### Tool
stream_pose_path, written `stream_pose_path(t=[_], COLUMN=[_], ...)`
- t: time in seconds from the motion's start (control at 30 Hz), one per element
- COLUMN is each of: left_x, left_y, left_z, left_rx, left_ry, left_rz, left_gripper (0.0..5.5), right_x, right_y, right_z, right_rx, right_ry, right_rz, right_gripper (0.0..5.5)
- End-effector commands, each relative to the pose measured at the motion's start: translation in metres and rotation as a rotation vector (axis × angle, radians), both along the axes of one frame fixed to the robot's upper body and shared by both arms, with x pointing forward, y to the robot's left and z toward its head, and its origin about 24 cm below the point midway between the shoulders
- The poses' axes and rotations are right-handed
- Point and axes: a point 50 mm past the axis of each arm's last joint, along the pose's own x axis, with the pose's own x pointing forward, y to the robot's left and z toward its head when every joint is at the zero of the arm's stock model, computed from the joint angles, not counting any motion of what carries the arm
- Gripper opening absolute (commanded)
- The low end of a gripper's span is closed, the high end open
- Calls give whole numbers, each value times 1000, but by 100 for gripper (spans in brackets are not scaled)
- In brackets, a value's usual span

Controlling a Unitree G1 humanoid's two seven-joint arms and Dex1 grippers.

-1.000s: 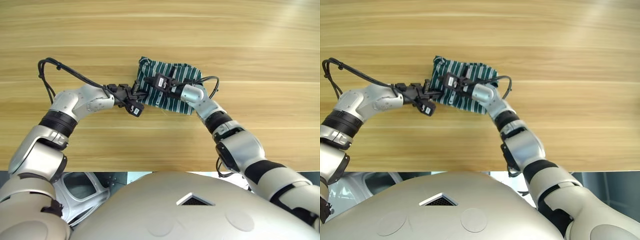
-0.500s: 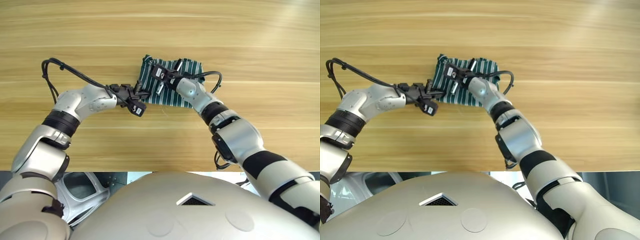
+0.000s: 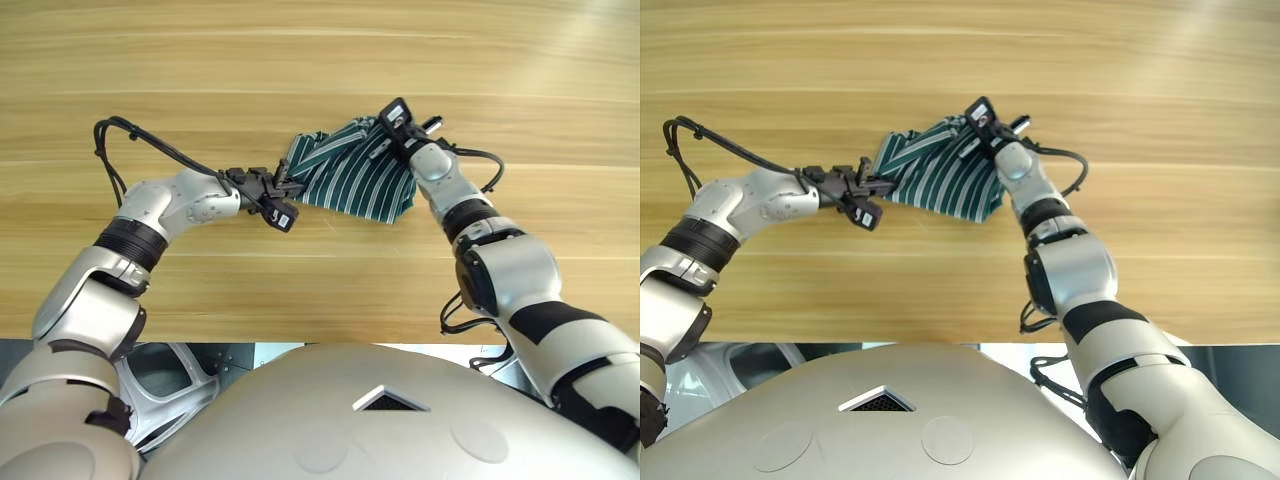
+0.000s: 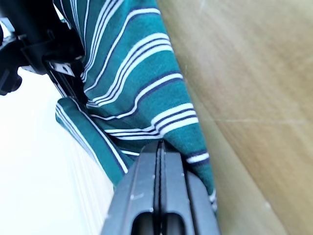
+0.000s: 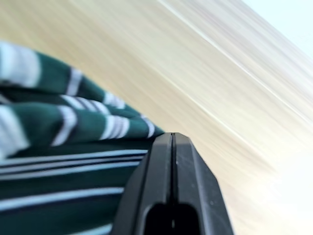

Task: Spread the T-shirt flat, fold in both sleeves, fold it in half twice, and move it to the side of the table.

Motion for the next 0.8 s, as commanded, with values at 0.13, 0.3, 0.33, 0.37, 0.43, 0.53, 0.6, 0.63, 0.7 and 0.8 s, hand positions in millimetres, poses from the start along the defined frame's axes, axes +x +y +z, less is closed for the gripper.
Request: stream_pose_path(t=[0.13, 0.3, 0.33, 0.37, 0.43, 0.53, 0.6, 0.63, 0.7, 0.8], left_x=[-18, -13, -13, -13, -12, -2, 7, 10, 15, 22], left_y=[13, 11, 10, 8, 5, 0, 1, 2, 4, 7], left_z=[-26, -19, -16, -13, -7, 15, 32, 37, 44, 46], left_rx=[87, 6, -31, -67, -155, -365, -486, -532, -591, -658], left_ry=[94, 85, 89, 93, 103, 89, 68, 64, 65, 79], left_rz=[14, 31, 34, 37, 44, 78, 103, 116, 137, 190], left_gripper=[0, 0, 0, 0, 0, 0, 0, 0, 0, 0], right_x=[-13, -2, 0, 2, 5, 8, 8, 7, 6, 2], right_y=[-54, -37, -32, -29, -22, -6, 2, 5, 9, 13], right_z=[-15, -1, 3, 6, 12, 28, 38, 42, 48, 54], right_rx=[31, 74, 84, 91, 101, 180, 215, 233, 261, 286], right_ry=[106, 18, -6, -27, -72, -180, -251, -278, -322, -367], right_rz=[-220, -144, -120, -100, -52, 78, 158, 186, 230, 297], right_gripper=[1, 1, 1, 1, 1, 1, 1, 1, 1, 1])
